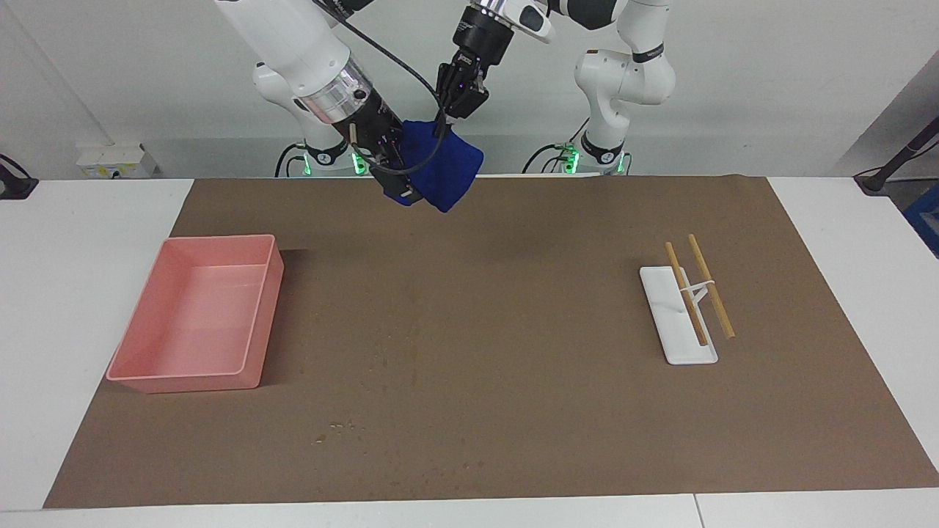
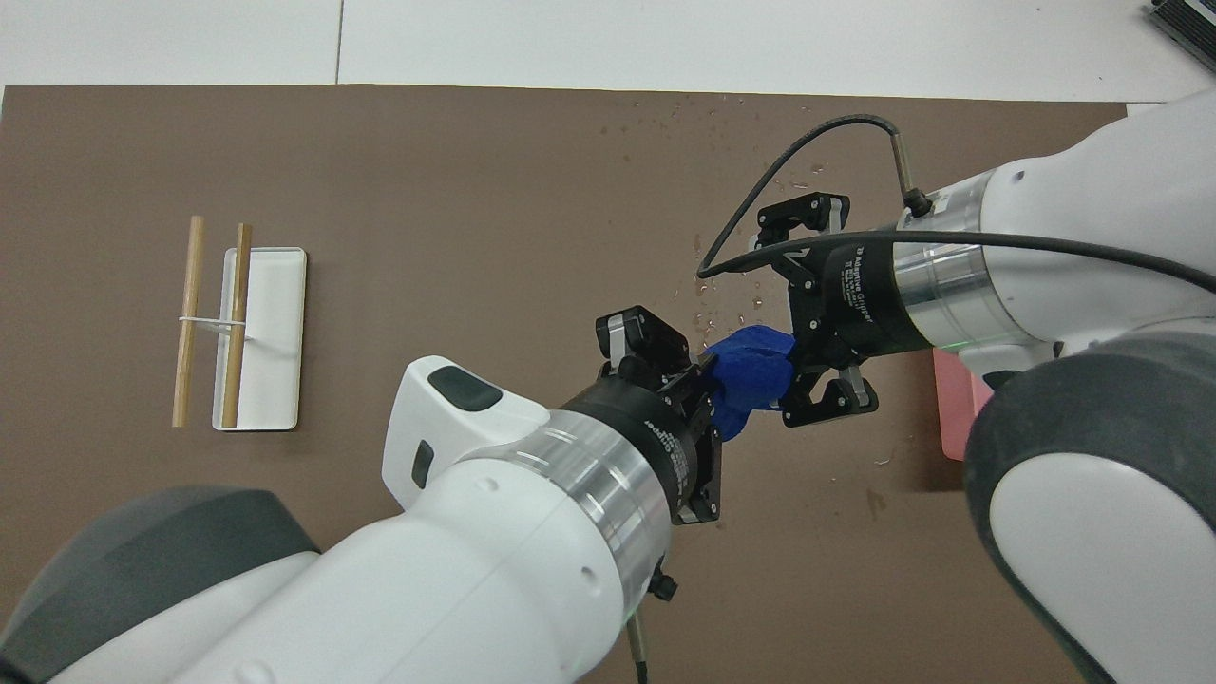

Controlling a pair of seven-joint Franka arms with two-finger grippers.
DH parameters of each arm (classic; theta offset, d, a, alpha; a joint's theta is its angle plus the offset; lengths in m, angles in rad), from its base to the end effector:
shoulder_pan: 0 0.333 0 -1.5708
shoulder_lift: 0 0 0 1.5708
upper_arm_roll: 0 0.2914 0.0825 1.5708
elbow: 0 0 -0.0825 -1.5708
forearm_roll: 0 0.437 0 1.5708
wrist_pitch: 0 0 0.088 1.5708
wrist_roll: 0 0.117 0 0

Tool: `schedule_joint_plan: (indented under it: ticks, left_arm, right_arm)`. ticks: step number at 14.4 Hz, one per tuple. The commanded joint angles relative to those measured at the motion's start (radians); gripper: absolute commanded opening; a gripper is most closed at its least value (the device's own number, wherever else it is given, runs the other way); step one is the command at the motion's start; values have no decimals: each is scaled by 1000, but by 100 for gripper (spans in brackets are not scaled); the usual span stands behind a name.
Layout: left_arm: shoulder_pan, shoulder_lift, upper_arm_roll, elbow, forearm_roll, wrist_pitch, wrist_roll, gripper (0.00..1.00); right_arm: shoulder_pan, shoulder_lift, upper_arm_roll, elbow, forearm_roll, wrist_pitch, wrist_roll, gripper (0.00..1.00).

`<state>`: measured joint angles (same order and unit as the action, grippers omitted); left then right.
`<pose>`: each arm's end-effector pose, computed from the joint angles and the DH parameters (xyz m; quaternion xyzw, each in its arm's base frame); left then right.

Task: Wipe water with towel using both arms
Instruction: 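Grasp the blue towel with the right gripper from the left gripper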

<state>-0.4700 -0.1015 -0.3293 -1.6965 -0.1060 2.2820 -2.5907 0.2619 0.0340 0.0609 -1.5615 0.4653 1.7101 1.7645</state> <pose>0.4336 -0.4648 0.6650 0.5773 0.7443 -0.0748 0.3273 0.5851 0.2442 0.5981 -0.7171 0.6553 0.1714 0.1643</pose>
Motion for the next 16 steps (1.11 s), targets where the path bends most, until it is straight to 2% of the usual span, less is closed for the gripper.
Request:
schedule_joint_plan:
  ticks: [1,3,4,5,6,8,13,14,15,16]
  left_arm:
    - [-19,-6,13,-11,20,45,-37,0]
    - [-19,-6,15,-11,20,59,-55,0]
    - [-19,-6,15,-11,20,68,-57,0]
    - [-19,-6,15,-11,20,70,-58,0]
    - [-19,-1,13,-11,20,70,-58,0]
    - [-19,-1,15,-11,20,70,-58,0]
    - [-19,-1,15,-11,20,67,-57,0]
    - [-18,-1,15,-11,20,60,-55,10]
    - [-18,-1,15,-11,22,57,-43,75]
    - [-13,0,15,-12,22,54,-36,100]
  right_arm:
    - [-4,-6,5,-3,30,-35,1,100]
    - [2,-9,13,-6,44,-35,1,100]
    - [5,-9,17,-6,44,-30,1,97]
    - [5,-9,17,-6,47,-24,1,75]
    - [8,-9,19,-6,62,-14,1,62]
    - [20,-9,19,-9,82,11,1,0]
    - [17,-2,17,8,70,3,7,0]
    - [17,0,17,9,66,9,1,0]
    - [19,0,17,9,58,19,-5,0]
    - [19,0,17,9,47,31,-17,0]
